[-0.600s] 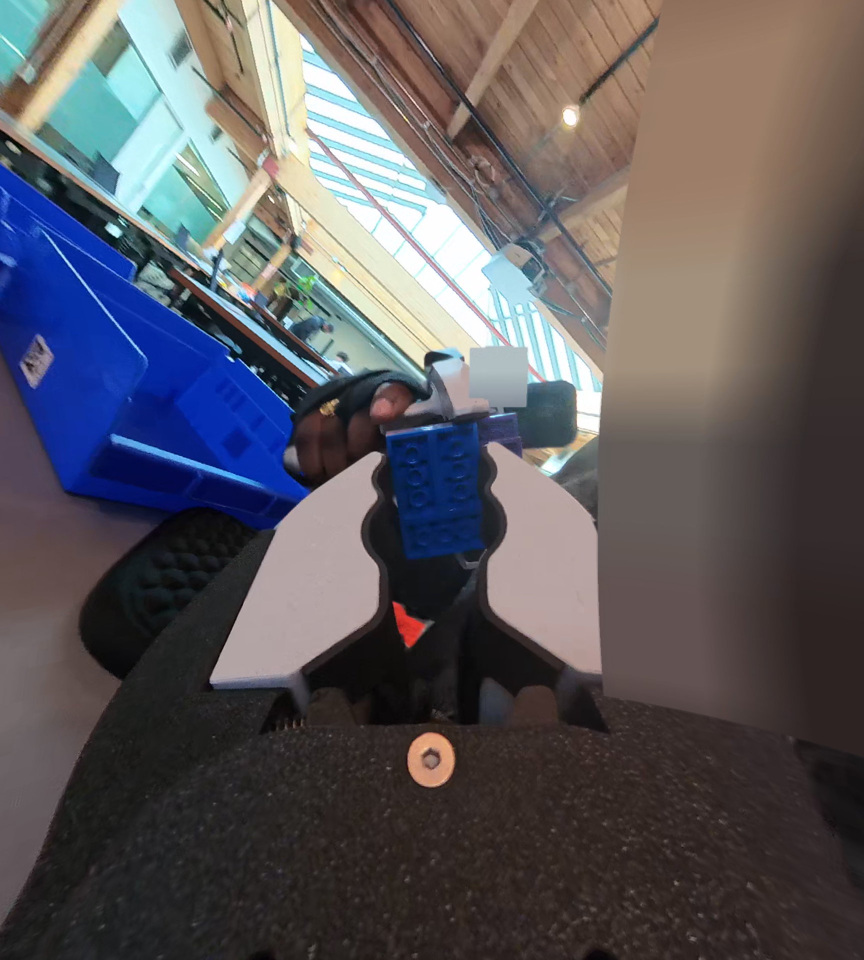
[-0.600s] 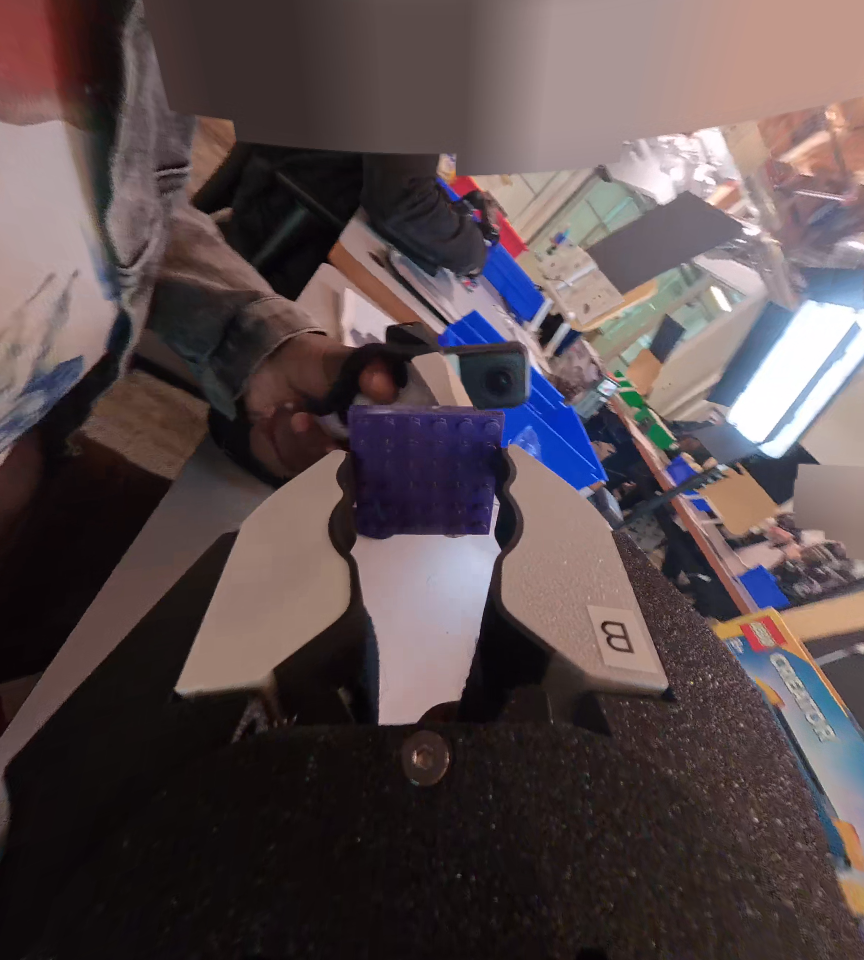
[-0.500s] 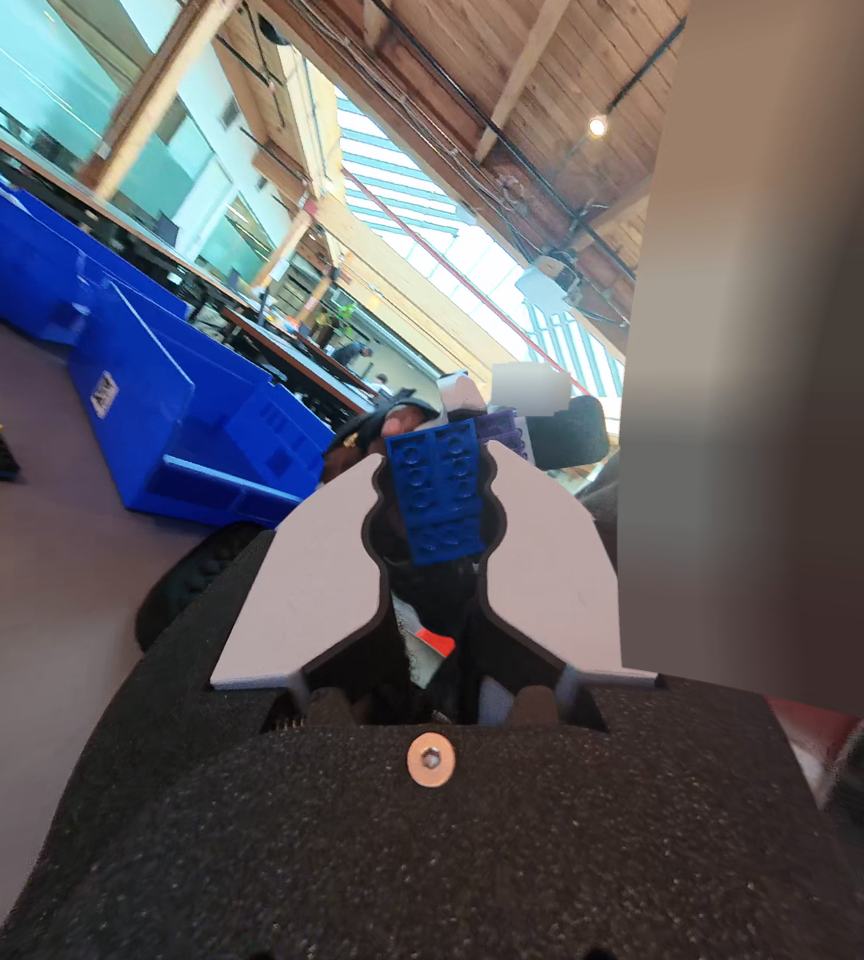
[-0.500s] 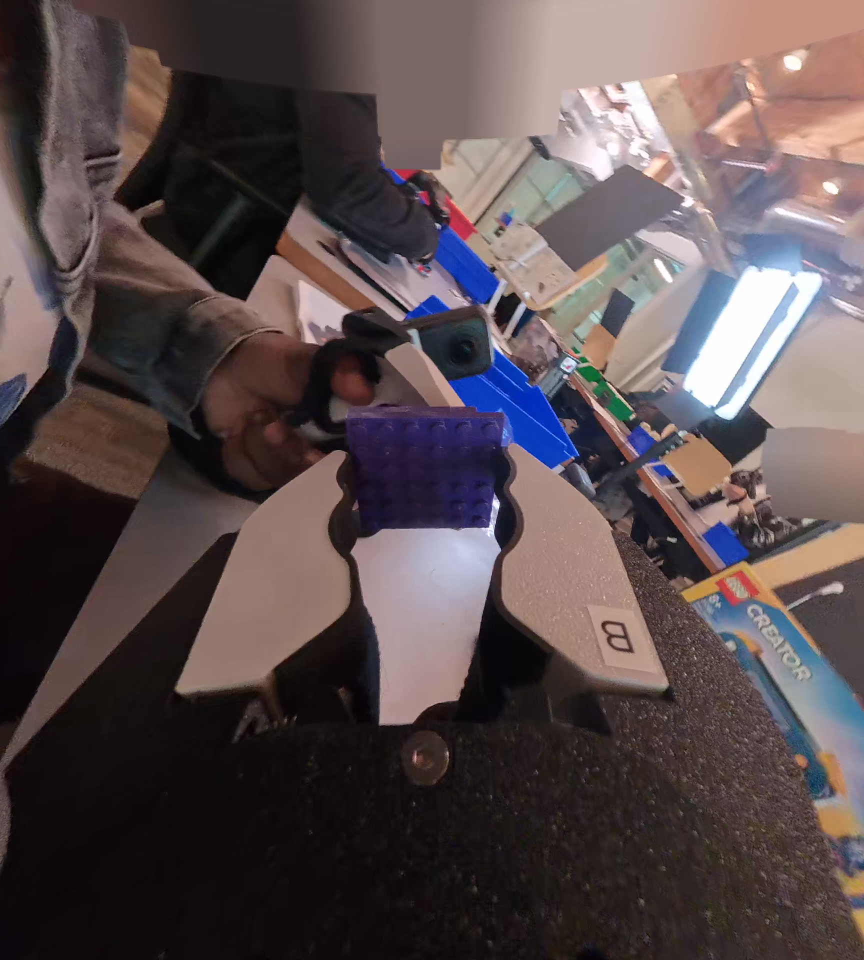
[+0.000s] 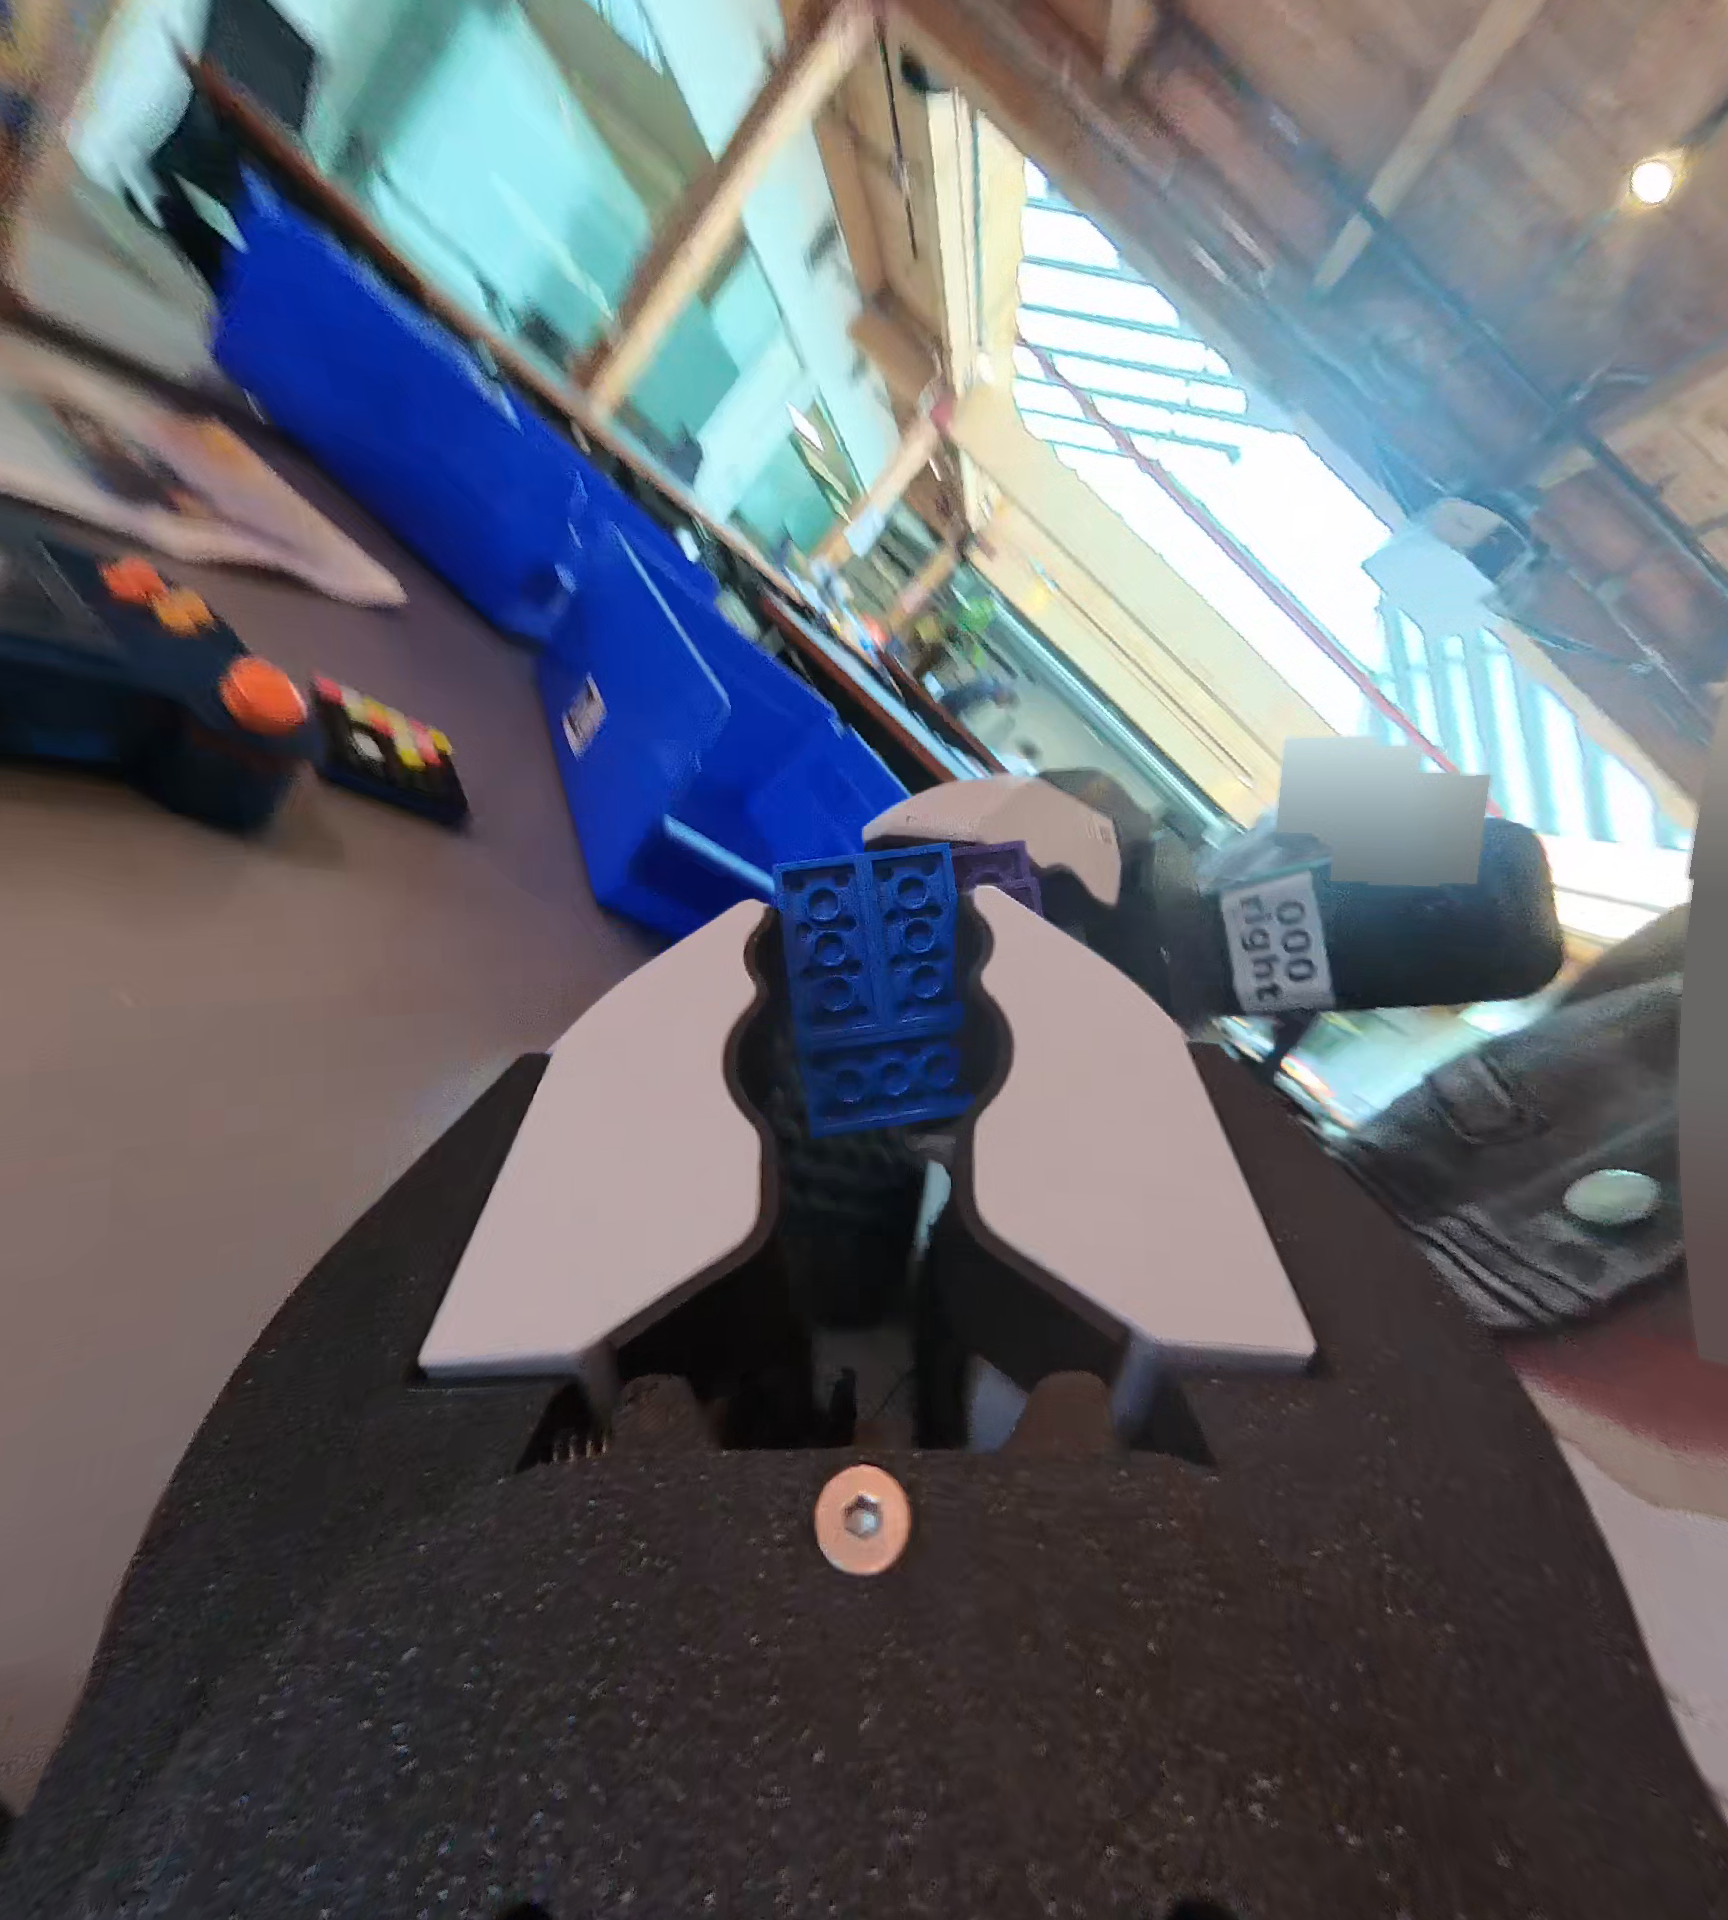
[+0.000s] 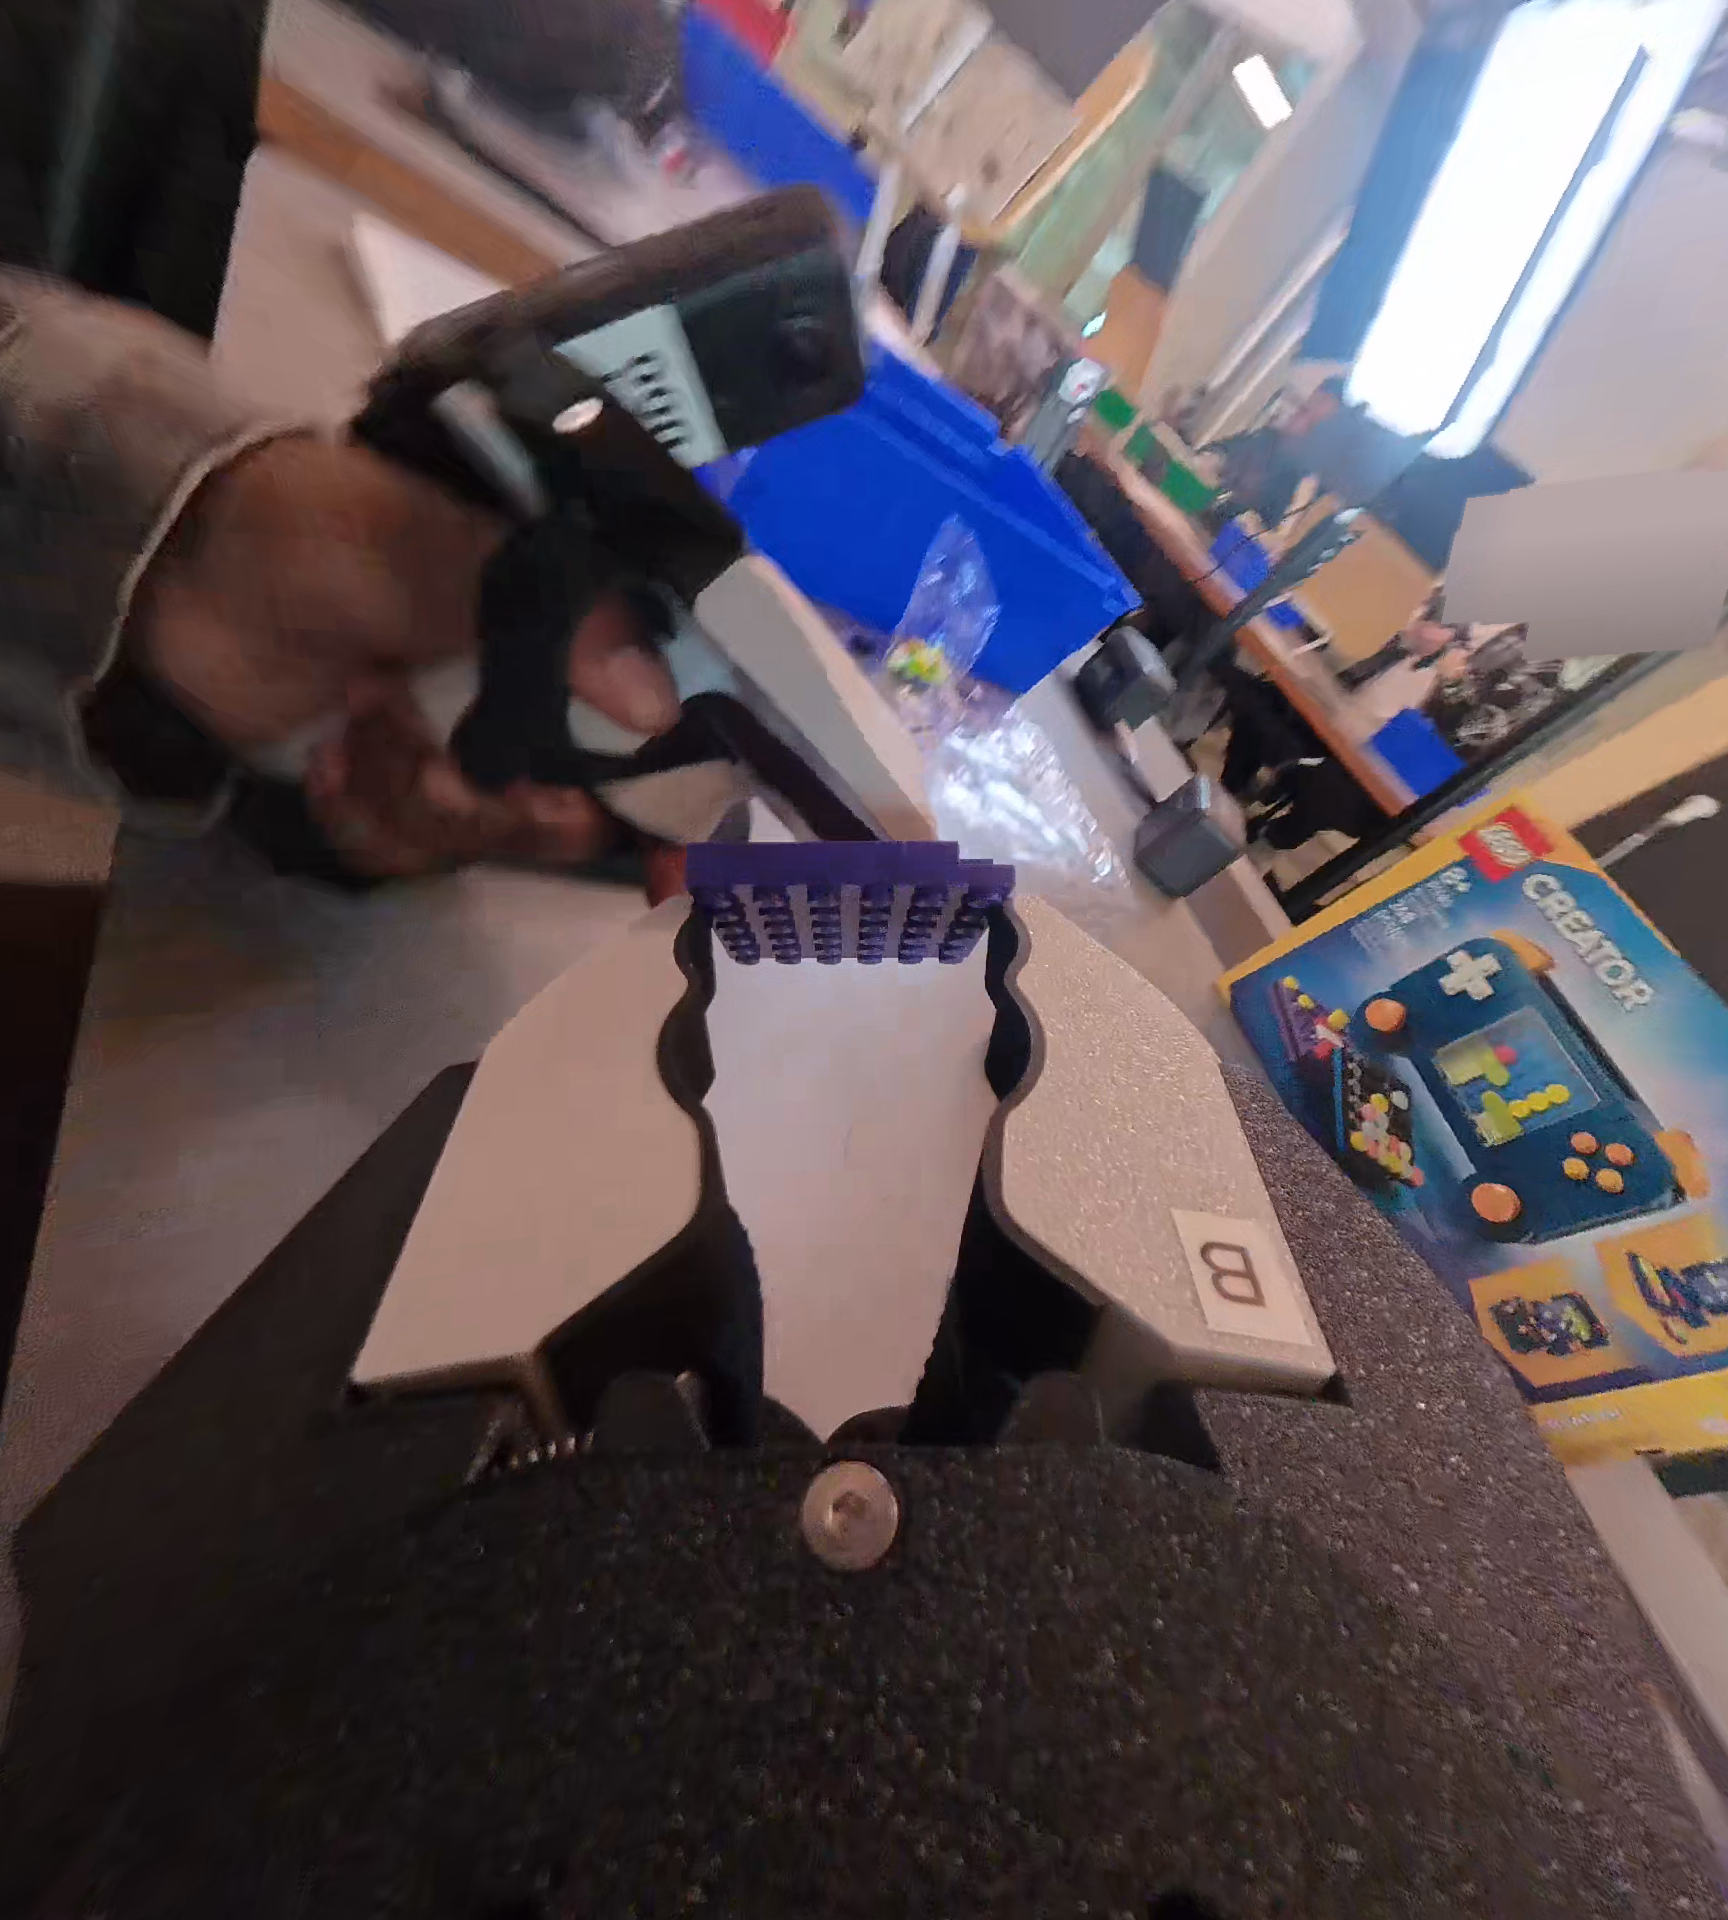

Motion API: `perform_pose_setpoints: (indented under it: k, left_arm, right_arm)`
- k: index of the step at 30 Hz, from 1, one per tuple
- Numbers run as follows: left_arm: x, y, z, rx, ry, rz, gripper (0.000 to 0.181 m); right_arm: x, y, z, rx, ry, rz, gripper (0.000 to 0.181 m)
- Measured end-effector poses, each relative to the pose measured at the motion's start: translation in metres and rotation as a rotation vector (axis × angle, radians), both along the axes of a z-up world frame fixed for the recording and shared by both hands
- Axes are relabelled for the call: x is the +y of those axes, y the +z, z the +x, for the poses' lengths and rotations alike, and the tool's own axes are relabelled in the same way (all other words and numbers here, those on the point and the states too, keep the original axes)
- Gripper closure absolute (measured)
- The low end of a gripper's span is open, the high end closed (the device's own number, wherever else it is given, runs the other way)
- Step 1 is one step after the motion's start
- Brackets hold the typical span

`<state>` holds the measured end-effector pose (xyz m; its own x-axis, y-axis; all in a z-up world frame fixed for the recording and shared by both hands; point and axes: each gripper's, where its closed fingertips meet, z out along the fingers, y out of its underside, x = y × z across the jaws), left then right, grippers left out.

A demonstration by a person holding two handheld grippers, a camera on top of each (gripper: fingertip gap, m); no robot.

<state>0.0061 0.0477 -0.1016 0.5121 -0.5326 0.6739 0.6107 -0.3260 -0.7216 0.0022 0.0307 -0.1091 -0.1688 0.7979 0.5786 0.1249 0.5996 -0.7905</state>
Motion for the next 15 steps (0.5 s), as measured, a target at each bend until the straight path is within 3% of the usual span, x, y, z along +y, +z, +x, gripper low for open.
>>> perform_pose_setpoints:
  k: [5, 10, 15]
  left_arm:
    - [0.003, -0.004, 0.001, 0.095, -0.091, -0.048, 0.15]
    - [-0.005, -0.002, 0.012, -0.021, -0.271, -0.051, 0.15]
    - [-0.001, 0.004, 0.008, 0.064, -0.122, 0.048, 0.15]
  right_arm:
    - [0.005, -0.009, 0.003, -0.163, 0.061, 0.201, 0.13]
    - [-0.004, -0.005, 0.01, -0.16, 0.18, 0.21, 0.13]
    - [0.001, 0.004, 0.005, -0.124, 0.102, 0.127, 0.13]
